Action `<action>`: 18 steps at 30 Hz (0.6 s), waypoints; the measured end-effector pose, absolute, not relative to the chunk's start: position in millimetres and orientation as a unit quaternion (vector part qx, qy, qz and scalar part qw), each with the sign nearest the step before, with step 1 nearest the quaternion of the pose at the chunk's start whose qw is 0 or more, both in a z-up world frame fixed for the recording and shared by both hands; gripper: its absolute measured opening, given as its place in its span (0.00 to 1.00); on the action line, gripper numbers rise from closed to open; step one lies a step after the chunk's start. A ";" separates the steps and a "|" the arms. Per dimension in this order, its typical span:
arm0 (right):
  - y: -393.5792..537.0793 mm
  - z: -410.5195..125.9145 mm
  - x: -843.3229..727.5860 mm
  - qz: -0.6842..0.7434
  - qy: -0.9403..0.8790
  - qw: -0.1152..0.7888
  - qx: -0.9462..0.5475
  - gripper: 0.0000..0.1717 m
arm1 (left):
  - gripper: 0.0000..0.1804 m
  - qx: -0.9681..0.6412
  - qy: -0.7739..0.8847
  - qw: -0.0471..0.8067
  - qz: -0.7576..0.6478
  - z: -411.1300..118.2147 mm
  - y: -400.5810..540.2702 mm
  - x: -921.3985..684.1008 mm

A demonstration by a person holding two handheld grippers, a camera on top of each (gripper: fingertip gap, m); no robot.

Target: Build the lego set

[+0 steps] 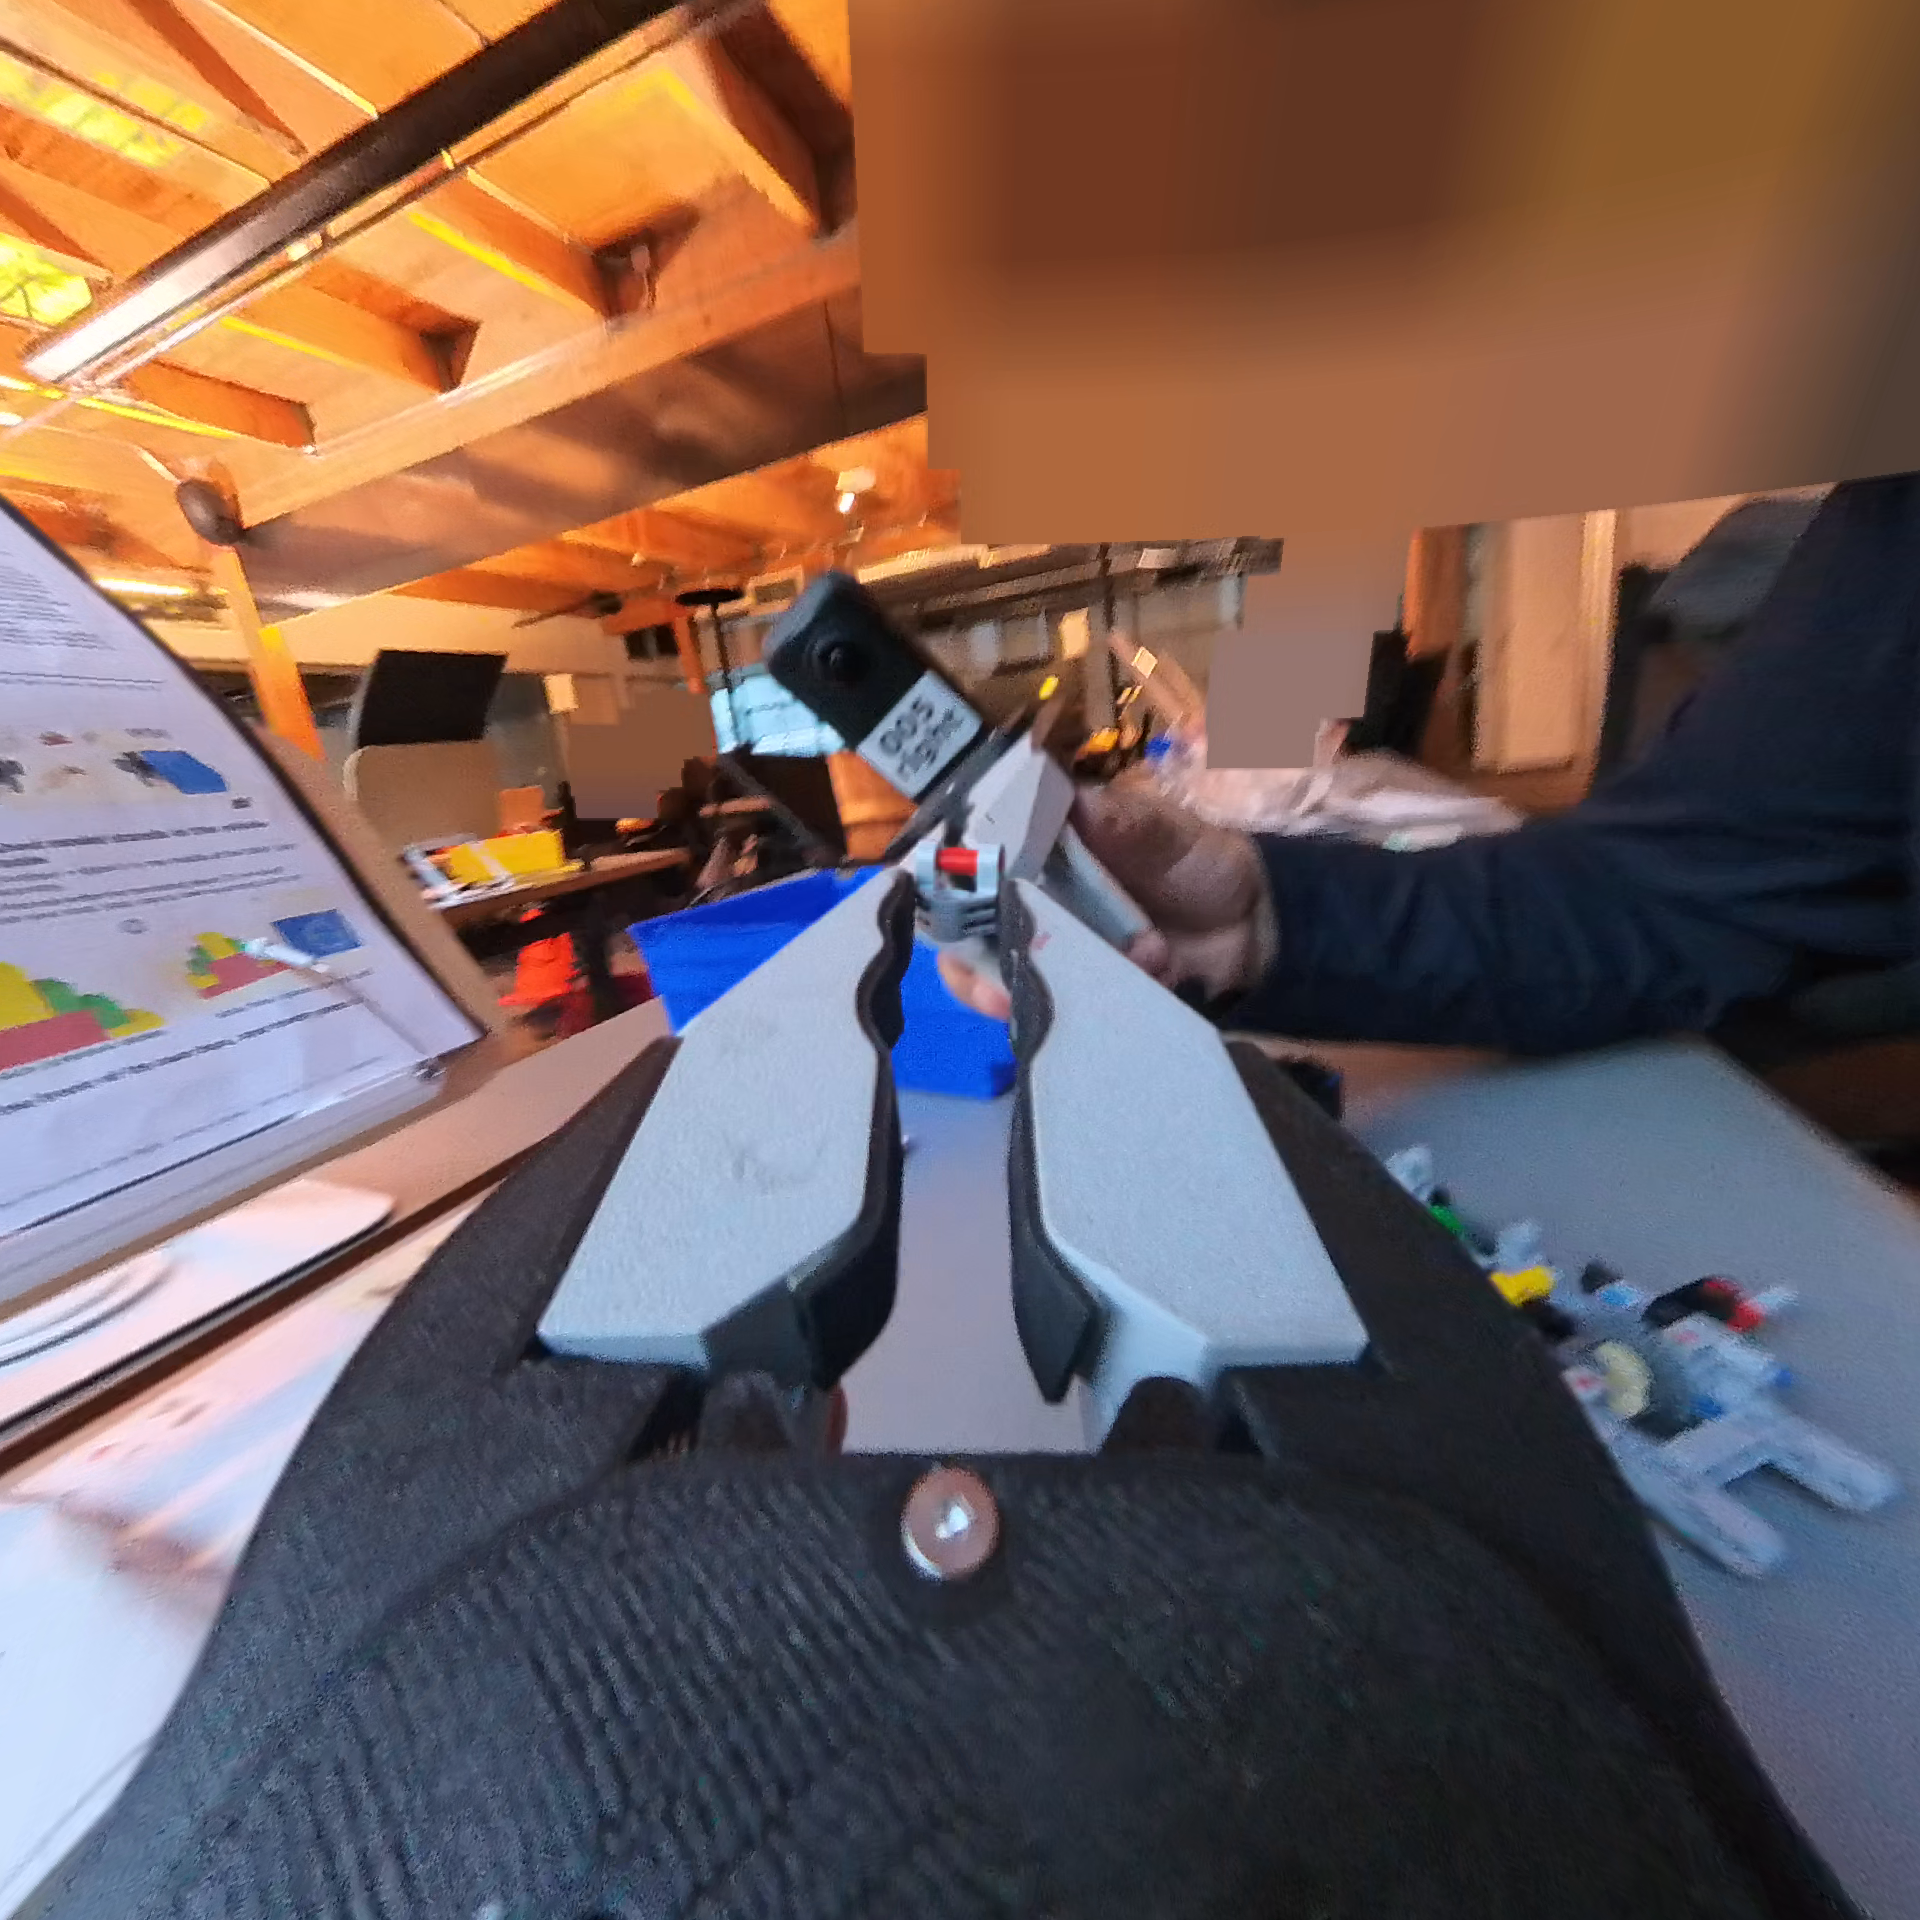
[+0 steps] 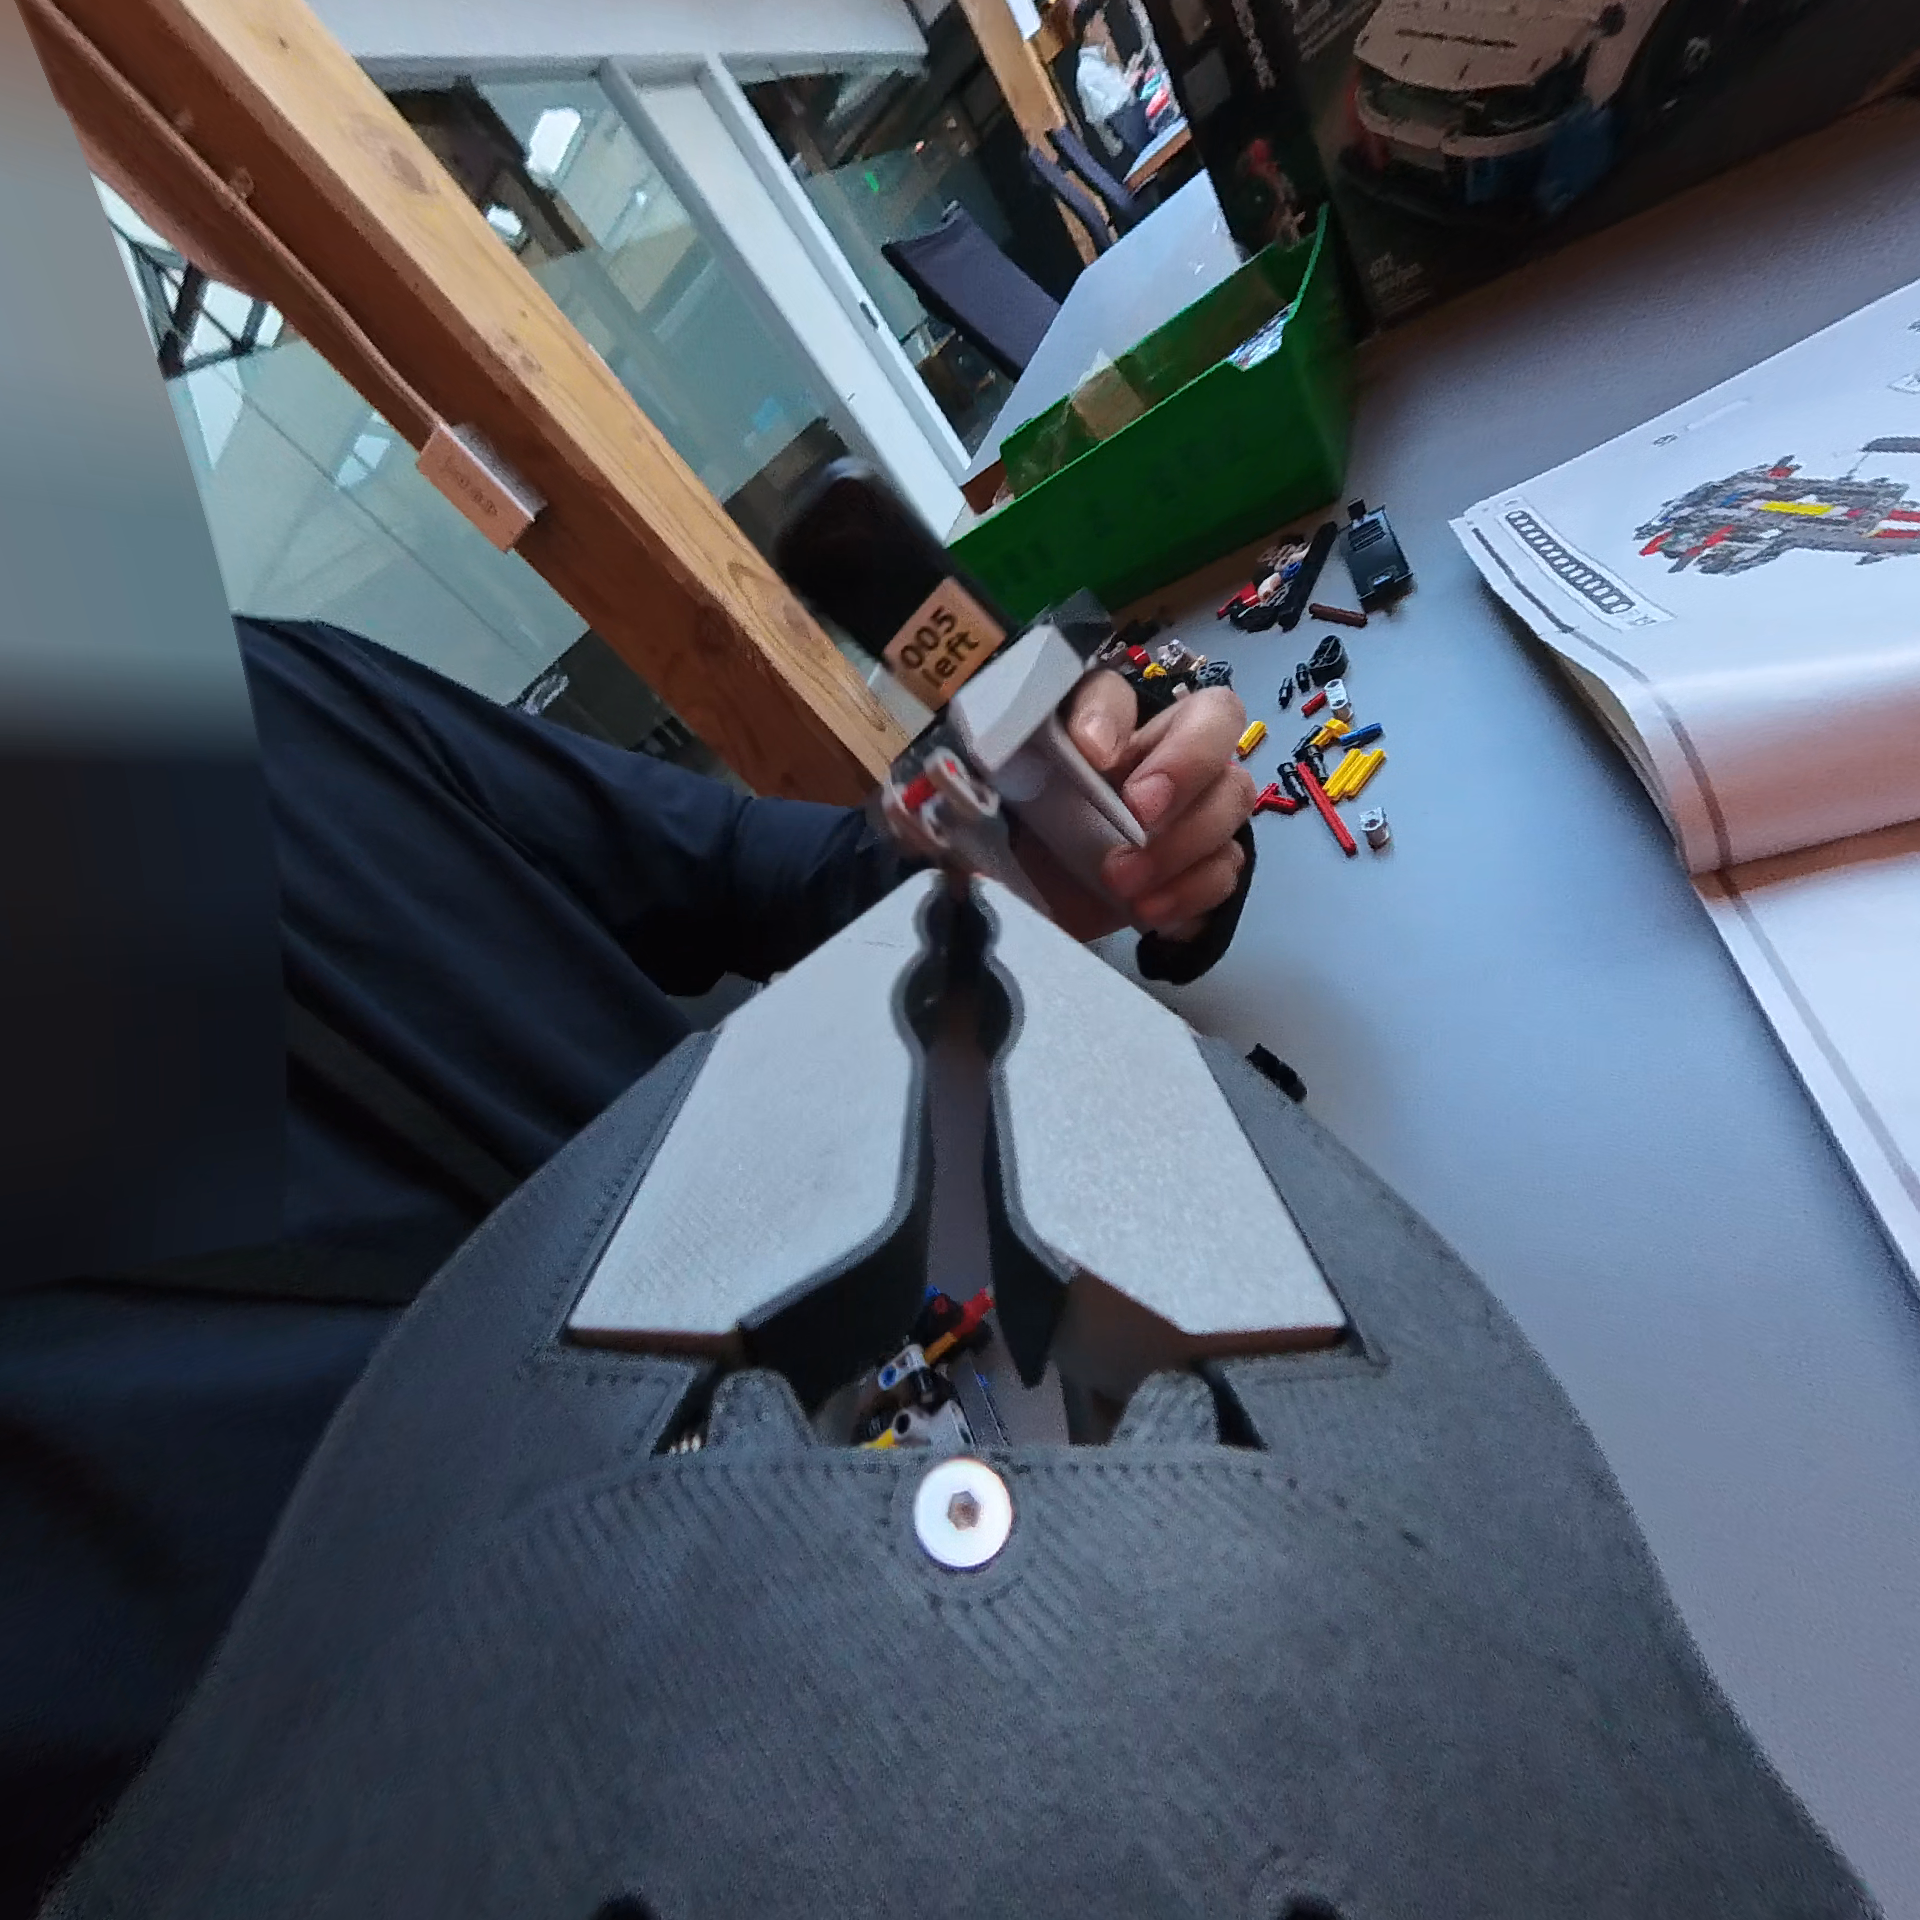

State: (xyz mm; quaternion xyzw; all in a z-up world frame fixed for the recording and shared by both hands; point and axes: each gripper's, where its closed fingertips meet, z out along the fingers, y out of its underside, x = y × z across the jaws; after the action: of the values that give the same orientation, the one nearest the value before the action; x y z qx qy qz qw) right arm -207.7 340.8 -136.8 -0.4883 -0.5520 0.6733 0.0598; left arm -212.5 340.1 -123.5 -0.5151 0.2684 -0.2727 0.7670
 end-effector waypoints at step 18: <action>313.7 -100.8 -207.7 0.473 -0.703 0.419 -0.326 0.16 | 0.08 -0.347 0.161 0.694 -0.610 -86.5 310.0 -206.8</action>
State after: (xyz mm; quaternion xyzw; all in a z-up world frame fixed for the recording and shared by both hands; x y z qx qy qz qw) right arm -207.7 313.7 -100.8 -0.3260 -0.7032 0.4730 0.4189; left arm -206.8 310.0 -86.5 -0.3473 0.1605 -0.6103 0.6937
